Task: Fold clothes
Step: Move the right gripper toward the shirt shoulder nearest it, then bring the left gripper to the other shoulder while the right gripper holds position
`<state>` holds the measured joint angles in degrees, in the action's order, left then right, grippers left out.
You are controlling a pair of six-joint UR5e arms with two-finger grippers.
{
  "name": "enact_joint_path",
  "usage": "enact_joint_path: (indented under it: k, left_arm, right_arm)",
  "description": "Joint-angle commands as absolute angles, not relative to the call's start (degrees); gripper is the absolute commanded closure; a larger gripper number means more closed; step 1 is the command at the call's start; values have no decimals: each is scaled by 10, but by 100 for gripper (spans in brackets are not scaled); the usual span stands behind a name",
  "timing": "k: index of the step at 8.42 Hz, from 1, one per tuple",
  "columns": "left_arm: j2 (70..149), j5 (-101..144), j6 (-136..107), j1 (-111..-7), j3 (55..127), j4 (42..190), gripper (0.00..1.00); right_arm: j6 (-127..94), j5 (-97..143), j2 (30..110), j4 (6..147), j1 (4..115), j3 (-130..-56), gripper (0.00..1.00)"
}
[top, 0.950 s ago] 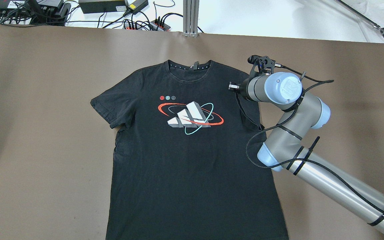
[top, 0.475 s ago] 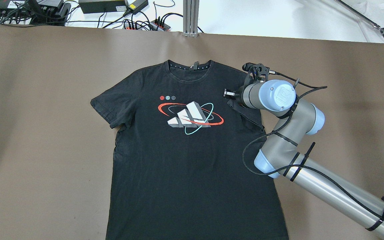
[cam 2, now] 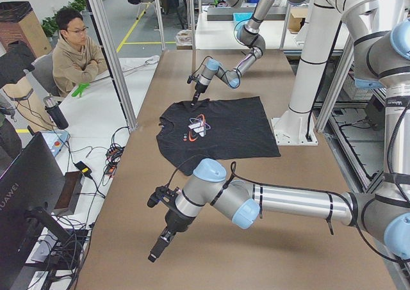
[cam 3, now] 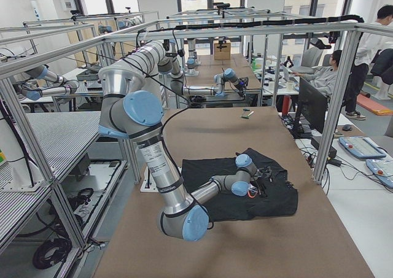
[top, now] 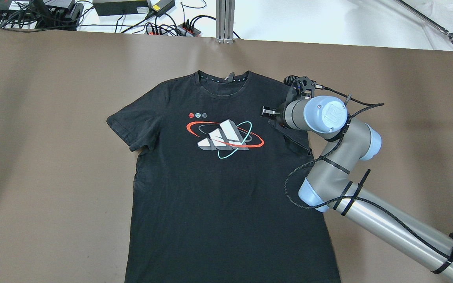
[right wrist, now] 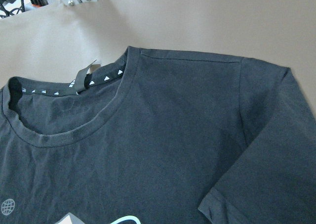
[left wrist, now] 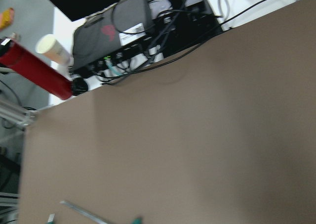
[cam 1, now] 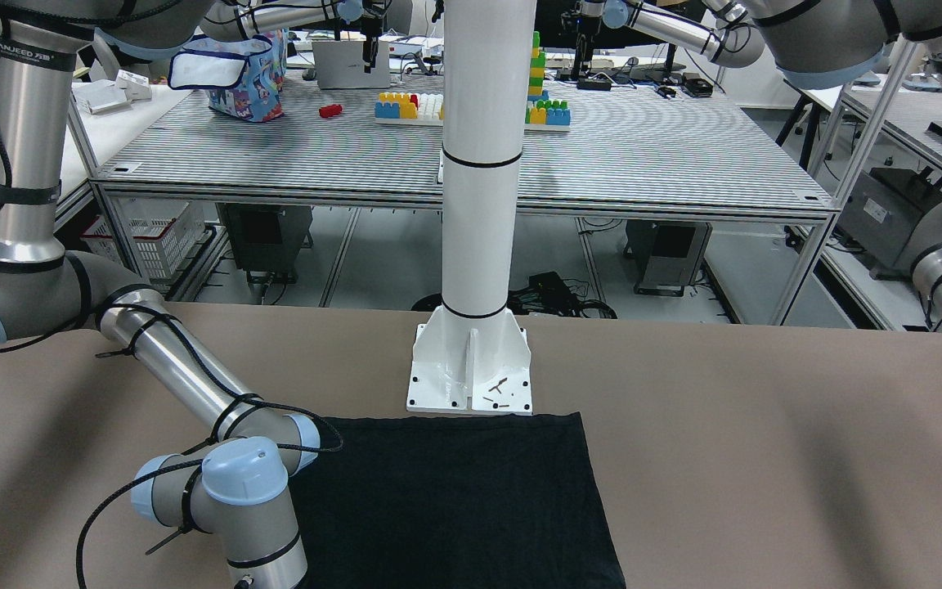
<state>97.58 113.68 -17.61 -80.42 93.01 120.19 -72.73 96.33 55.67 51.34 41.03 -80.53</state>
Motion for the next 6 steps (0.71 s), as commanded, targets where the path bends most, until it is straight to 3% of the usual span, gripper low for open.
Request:
enact_joint_path:
  k: [1,2,4,5,6]
  left_arm:
    - [1053,1170,-351,-698,915,1202,0]
    - [1095,1167,-437,-645,896,1204,0]
    - [1105,1163,-480,-595,853,1265,0]
    - [1105,1163,-512,-591,807,1327,4]
    - [1105,1160,-550,-556,769,1387,17]
  right_arm:
    - [-728,964,567,512,409,-810,5]
    - [-729,963,568,512,409,-823,5]
    - [-730,963,572,510,402,-831,5]
    - [-746,963,572,509,399,-832,5]
    - [-763,963,571,509,399,-833,5]
